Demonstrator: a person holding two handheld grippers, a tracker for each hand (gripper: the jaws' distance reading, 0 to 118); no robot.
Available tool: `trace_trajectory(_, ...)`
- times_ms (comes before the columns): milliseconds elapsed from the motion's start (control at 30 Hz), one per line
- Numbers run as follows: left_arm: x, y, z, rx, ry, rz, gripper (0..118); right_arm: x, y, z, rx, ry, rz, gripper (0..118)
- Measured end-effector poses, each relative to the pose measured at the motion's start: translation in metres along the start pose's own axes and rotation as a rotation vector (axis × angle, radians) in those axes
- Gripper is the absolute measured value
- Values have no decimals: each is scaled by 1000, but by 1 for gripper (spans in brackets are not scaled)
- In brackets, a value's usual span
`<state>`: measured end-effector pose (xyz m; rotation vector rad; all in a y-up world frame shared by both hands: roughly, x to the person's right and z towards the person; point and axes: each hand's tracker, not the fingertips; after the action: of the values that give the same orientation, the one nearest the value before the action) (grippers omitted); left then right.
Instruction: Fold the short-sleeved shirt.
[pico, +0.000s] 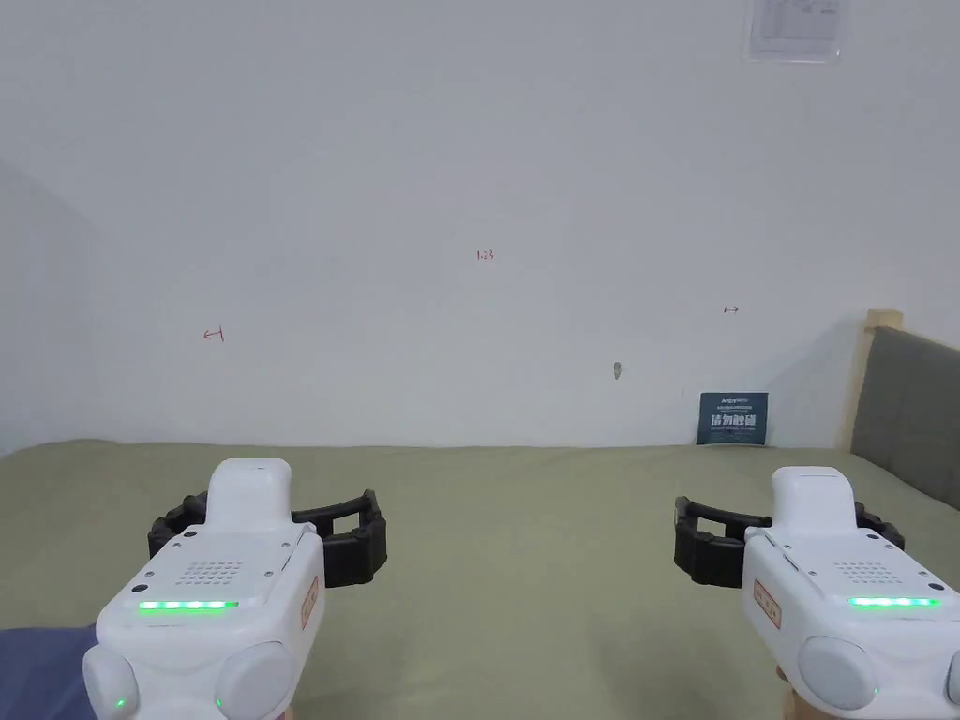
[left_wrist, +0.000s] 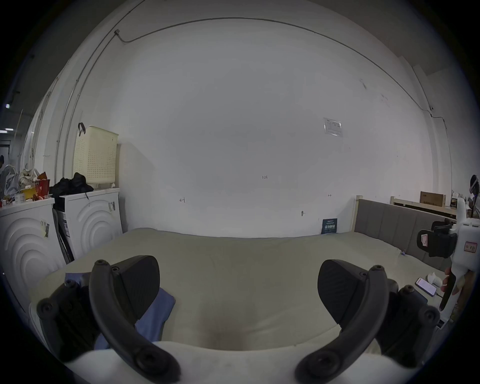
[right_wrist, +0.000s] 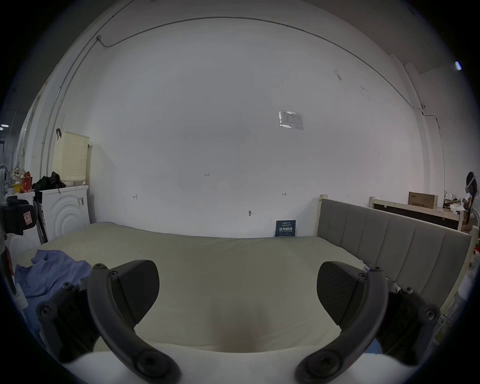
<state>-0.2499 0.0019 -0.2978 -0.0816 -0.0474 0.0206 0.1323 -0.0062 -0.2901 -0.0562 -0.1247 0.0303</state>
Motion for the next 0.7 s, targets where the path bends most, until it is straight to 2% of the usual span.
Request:
trace_trajectory(167,2,3,-3,-18,3,-3,118,-3,-1,-2,-7,-16,30,118)
trace_trajectory(300,3,4,-2,-13,1,5,118,-1,0,-1,0,21,4,118)
trace_trajectory(700,0,13,-6,-34,-7,31,118,4,5,-7,-32,4,-10,118)
